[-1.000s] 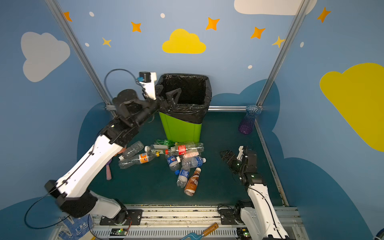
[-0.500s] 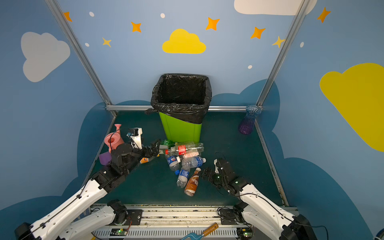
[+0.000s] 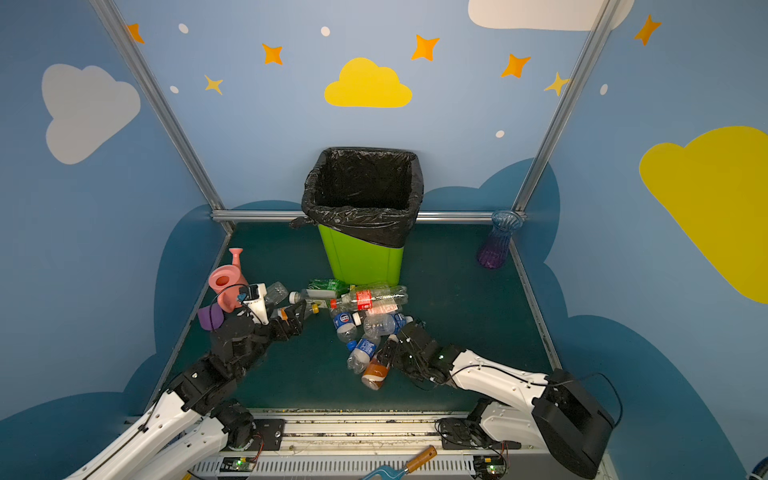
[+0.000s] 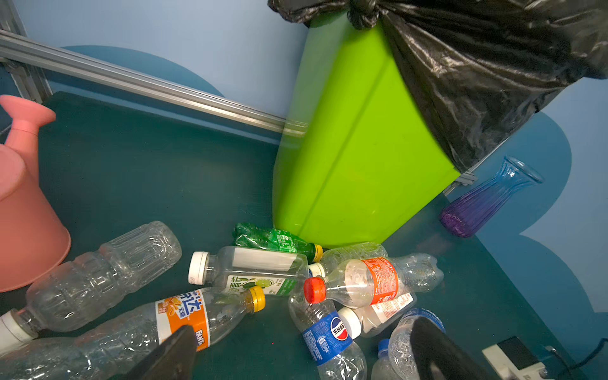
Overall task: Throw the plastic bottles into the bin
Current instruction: 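Grasp the brown coffee bottle with the right gripper while the left withdraws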
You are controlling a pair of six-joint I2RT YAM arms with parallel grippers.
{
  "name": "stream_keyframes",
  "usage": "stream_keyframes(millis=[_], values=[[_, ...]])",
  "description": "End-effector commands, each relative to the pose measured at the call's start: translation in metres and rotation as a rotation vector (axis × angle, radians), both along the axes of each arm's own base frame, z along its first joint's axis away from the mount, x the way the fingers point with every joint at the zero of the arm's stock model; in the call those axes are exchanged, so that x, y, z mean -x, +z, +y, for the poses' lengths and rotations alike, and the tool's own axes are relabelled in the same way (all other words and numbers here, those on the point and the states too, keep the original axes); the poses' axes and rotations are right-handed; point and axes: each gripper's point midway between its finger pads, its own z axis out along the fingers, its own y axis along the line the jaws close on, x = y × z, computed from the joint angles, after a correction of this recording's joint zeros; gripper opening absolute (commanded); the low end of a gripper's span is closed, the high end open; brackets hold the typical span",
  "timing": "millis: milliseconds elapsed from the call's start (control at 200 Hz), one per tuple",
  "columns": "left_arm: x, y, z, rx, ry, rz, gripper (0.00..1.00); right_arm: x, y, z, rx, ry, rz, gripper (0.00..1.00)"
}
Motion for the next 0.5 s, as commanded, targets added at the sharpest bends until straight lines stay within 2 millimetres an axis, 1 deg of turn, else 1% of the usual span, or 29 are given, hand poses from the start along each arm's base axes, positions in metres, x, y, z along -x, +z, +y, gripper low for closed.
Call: stream_keyframes(millis=[0, 95, 170, 220, 290, 385, 466, 496], values=[[0.006, -0.012, 0.011, -0.004, 0.035, 0.021, 1.00, 0.000, -0.012, 0.001, 0.032, -0.035, 0.022, 0.95], [0.011, -0.016, 0.013, 0.013, 0.036, 0.020, 1.00, 0.003, -0.026, 0.000, 0.048, -0.057, 0.053, 0.94], [0.013, -0.019, 0.015, 0.021, 0.037, 0.019, 1.00, 0.004, -0.032, 0.002, 0.048, -0.061, 0.066, 0.92], [0.014, -0.021, 0.016, 0.025, 0.038, 0.019, 1.00, 0.005, -0.034, 0.004, 0.046, -0.068, 0.075, 0.88], [0.015, -0.023, 0.017, 0.025, 0.043, 0.020, 1.00, 0.005, -0.037, 0.003, 0.033, -0.093, 0.077, 0.87], [0.015, -0.026, 0.017, 0.022, 0.041, 0.023, 1.00, 0.005, -0.036, 0.001, 0.011, -0.122, 0.067, 0.81], [0.013, -0.029, 0.016, 0.017, 0.039, 0.027, 1.00, 0.005, -0.033, -0.004, 0.007, -0.138, 0.048, 0.74], [0.013, -0.030, 0.015, 0.017, 0.039, 0.030, 1.00, 0.005, -0.031, -0.005, 0.001, -0.142, 0.040, 0.69]])
